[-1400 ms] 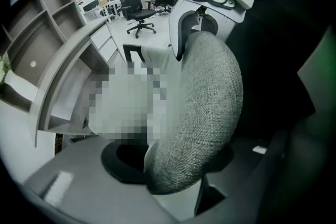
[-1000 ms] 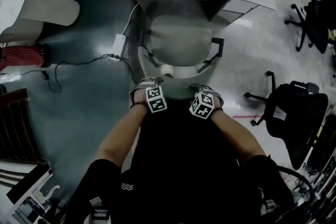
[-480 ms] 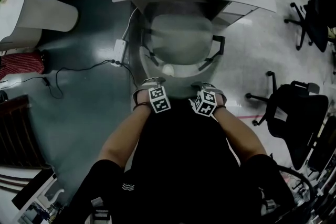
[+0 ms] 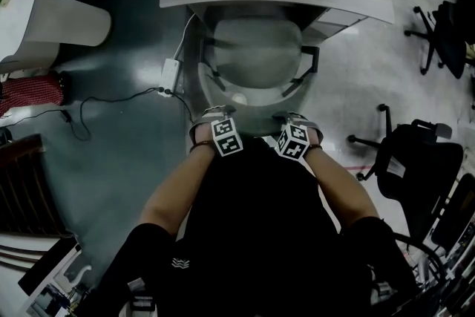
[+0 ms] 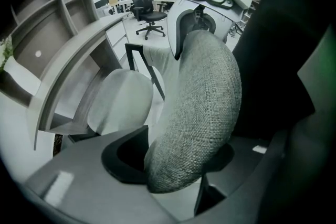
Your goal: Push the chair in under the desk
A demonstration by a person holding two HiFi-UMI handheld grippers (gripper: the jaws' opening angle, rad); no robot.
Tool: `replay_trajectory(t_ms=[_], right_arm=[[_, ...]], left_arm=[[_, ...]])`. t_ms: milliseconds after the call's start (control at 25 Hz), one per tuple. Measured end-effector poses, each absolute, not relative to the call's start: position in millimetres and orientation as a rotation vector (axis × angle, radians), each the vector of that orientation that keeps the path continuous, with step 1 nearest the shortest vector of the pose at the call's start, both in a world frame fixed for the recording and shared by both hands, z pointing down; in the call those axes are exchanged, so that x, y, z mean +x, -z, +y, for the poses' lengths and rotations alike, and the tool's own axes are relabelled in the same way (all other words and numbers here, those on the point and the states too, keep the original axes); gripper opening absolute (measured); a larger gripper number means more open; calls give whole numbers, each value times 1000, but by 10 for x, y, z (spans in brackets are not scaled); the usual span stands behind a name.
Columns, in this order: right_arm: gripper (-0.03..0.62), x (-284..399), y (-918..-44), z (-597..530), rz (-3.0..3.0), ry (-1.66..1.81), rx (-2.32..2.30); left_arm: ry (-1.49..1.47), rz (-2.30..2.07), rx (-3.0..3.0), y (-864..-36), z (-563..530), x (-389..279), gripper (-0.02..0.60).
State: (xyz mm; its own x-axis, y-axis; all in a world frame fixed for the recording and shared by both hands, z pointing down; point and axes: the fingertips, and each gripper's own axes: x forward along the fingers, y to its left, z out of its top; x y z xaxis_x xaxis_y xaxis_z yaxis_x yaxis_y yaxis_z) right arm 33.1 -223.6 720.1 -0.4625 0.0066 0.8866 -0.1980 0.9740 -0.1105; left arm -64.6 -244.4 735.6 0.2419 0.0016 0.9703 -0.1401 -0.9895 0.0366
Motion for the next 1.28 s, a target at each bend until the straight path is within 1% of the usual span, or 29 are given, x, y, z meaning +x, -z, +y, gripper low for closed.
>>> replay_trajectory(t_ms=[720, 1280], right_arm=[[192, 160, -7178, -2874, -2047, -270, 154], [193, 305, -7294, -3373, -2014, -239, 182]], left_arm=[[-1880, -102, 2400, -7345, -3146, -807, 250], [-1854, -124, 2421, -7438, -3593, -683, 250]])
